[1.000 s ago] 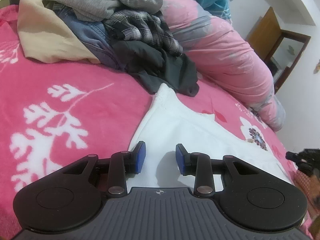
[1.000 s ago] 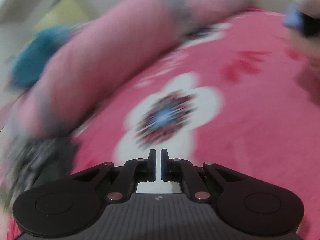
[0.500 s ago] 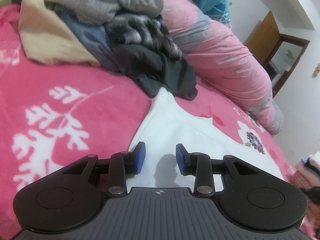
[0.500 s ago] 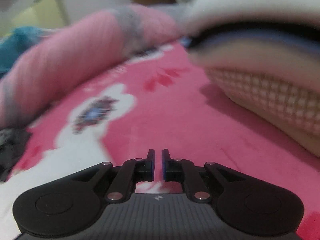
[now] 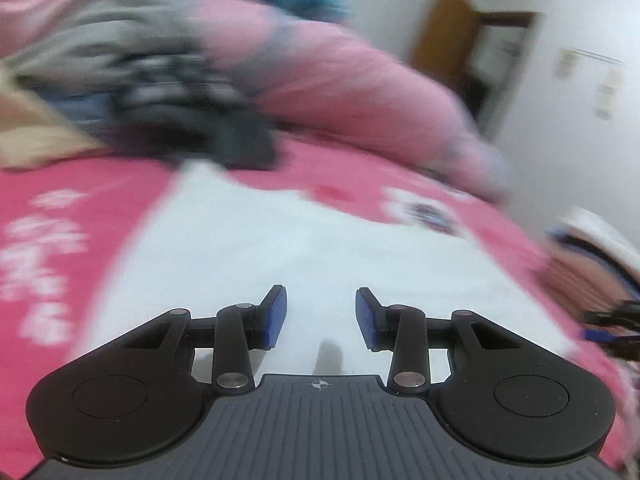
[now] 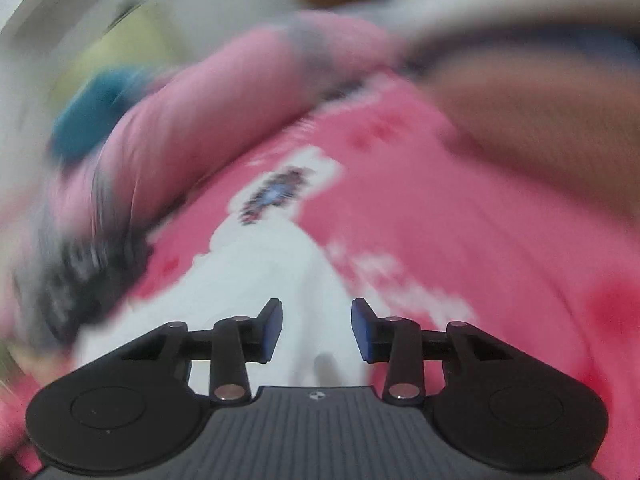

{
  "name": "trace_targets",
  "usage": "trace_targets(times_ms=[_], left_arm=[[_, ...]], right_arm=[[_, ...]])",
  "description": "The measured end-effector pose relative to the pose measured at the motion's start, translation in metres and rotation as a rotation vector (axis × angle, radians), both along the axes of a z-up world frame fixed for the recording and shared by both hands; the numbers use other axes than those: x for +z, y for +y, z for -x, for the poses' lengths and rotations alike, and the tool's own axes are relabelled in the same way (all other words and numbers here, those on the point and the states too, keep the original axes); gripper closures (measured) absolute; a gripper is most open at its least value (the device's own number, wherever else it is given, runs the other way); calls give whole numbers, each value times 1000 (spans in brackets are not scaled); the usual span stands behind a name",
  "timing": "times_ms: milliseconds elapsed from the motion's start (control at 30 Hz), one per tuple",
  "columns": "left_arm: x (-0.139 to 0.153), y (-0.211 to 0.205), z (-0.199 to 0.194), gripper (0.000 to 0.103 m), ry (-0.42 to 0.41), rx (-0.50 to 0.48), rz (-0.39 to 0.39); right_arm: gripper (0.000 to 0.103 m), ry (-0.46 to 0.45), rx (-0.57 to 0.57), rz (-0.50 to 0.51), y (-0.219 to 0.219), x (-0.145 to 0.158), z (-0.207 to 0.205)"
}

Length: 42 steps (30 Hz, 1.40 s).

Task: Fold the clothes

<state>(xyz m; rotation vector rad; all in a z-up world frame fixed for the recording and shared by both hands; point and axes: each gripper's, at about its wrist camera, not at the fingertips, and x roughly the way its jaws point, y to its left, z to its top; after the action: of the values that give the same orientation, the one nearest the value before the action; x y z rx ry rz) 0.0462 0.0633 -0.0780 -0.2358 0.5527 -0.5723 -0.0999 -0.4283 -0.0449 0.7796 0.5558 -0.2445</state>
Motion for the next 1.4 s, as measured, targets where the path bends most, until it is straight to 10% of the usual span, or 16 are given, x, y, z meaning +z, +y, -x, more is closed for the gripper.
trace_targets(times_ms=[200, 367, 500, 700, 800, 967, 1067, 1400], left_arm=[[18, -121, 40, 65, -169, -453, -129], [-2, -214, 56, 65, -221, -630, -288], [-22, -249, 59, 65, -239, -625, -398], [-24, -250, 64, 65, -195, -646, -435], [-27, -249, 61, 65, -180, -647, -422], [-18, -244, 61, 65, -171, -636, -399], [-11, -249, 67, 65, -245, -624, -417], [-33, -324, 100, 65, -652, -747, -783]], right_arm=[[57, 50, 66, -275, -25, -32, 10], [58, 32, 102, -358, -34, -45, -8], [98, 18, 174, -284, -28, -51, -24], [101, -88, 241, 70, -18, 0, -15], [99, 65, 198, 314, -14, -8, -19], [99, 4, 160, 238, -26, -12, 5], [98, -117, 254, 394, 1, 14, 13], [89, -104, 135, 308, 5, 4, 41]])
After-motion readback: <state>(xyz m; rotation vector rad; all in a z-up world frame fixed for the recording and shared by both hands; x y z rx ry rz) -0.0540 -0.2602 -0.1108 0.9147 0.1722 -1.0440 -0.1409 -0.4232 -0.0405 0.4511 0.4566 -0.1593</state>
